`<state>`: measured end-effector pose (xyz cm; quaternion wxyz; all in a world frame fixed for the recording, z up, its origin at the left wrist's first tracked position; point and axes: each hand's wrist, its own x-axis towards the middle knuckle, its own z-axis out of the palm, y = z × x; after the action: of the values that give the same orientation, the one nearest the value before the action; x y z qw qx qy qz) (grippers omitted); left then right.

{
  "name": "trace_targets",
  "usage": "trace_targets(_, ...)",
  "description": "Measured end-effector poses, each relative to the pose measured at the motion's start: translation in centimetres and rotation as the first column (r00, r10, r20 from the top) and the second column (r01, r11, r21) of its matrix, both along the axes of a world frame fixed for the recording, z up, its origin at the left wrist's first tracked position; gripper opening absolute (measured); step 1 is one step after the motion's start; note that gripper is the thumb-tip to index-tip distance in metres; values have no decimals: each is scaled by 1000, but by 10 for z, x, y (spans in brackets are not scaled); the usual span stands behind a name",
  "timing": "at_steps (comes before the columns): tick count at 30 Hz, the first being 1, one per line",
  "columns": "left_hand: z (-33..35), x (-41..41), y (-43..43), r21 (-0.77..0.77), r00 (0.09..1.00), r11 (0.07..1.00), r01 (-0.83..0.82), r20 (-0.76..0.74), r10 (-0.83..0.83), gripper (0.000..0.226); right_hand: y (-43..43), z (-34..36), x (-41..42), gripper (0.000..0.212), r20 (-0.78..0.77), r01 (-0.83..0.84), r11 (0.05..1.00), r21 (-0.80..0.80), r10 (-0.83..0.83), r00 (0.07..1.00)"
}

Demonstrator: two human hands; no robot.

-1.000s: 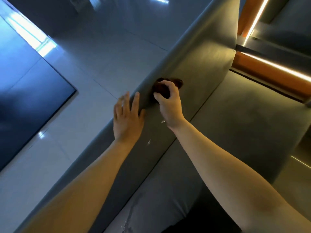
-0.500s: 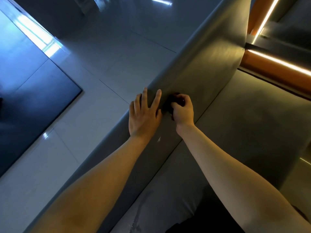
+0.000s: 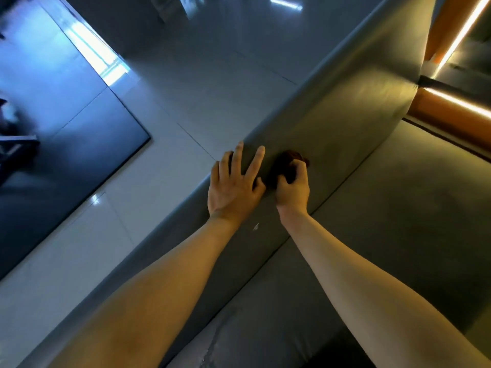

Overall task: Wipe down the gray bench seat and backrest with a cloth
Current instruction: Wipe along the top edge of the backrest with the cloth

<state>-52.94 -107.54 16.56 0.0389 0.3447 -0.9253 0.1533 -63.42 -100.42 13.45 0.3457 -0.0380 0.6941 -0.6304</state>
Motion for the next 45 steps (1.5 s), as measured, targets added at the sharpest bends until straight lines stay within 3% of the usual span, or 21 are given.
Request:
trace_targets(6,1,-2,1,-5,999,999,-36,25,37,70,0,10,-10,43,251,3,1000,13,-6,968)
trace_targets(8,3,-2,2,0,998,999,-46,44,46,72,4,19,-13,33,282,9,999,-32,0,960)
trace_targets(10,5,-3,3,10,998,999,-45,50,45,73,6,33,-16,23,227,10,991,-134,21,974)
trace_targets(13,7,-4,5,36,999,998,-49,17,48,70,1,48,-18,23,20,-59,962,-267,67,998)
trace_targets(16,6,-2,5,20,999,999,-32,22,31,67,-6,36,-19,28,-178,-127,963,-238,85,980)
trace_targets(20,1,3,0,-63,989,994,94,116,-86,61,3,-8,-5,33,-270,-94,984,-152,50,961)
trace_targets(25,-1,6,0,-95,966,974,204,181,-185,59,17,-56,7,43,-26,36,997,-66,-38,999)
trace_targets(31,-12,13,1,-189,868,870,455,310,-387,54,25,-94,18,44,116,162,987,19,-164,980)
trace_targets(36,-26,19,21,-138,885,916,376,347,-311,63,53,-120,38,48,321,125,982,142,-165,933)
trace_targets(39,-53,39,35,-112,871,933,342,411,-270,72,56,-102,42,43,356,198,980,1,-185,916)
trace_targets(42,-61,47,35,-125,898,941,315,362,-252,75,43,-77,33,42,211,164,964,-211,-119,970)
trace_targets(45,-65,48,33,-154,884,923,354,376,-277,71,17,-67,31,44,-122,50,981,-189,-74,990)
